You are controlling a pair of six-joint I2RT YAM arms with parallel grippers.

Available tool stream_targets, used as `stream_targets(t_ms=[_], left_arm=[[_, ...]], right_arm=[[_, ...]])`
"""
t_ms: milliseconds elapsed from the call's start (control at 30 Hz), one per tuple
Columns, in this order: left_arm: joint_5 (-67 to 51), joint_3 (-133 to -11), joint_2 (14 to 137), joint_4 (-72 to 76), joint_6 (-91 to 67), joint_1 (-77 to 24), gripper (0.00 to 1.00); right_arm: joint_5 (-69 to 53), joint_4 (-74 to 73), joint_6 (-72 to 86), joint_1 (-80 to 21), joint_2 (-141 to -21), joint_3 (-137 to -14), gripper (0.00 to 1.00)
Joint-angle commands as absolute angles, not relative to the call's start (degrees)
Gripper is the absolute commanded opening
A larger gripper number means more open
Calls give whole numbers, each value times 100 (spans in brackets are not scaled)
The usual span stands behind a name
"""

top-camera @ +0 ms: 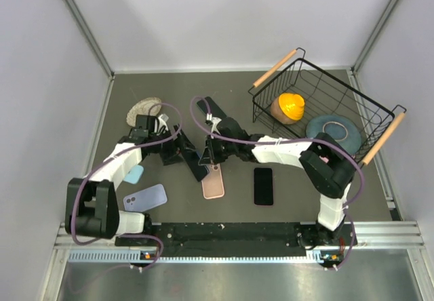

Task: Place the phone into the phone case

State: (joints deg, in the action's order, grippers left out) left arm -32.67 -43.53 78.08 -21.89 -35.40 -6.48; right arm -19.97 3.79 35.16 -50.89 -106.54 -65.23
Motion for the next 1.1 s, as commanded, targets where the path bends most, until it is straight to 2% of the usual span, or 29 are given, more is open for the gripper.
stream_targets(t_ms=[0,133,367,500,533,600,633,733,1067], left_arm=[[-3568,-4789,7366,-2530,-3314,-668,90],[-3762,-4966,6998,-2707,-3155,-668,90],[-3042,-4931,6434,-3146,-2945,-668,76],[-2839,-4537,6617,-3033,-2953,-677,58],[-2848,-4439,6644,-2945,-2979,-677,48],[-2883,-4124,6723,-2568,-3093,-694,36],[-2874,-4044,6741,-2427,-3137,-729,21],[-2760,-3841,6960,-2084,-3225,-869,0],[-2575,-3402,7989,-1187,-3673,-1415,0]], right_arm=[[-1898,326,3612,-5107,-10047,-6513,0],[-1855,211,3726,-5071,-9590,-6320,0],[-1081,-483,4340,-4957,-8158,-5346,0],[-1247,-317,4702,-4931,-7954,-4835,0],[-1361,-221,4763,-4939,-7954,-4756,0],[-1441,-44,4851,-4948,-7989,-4632,0],[-1450,-44,4895,-4940,-8076,-4606,0],[-1485,281,5001,-4939,-8235,-4553,0],[-1538,633,5343,-4940,-8771,-4605,0]])
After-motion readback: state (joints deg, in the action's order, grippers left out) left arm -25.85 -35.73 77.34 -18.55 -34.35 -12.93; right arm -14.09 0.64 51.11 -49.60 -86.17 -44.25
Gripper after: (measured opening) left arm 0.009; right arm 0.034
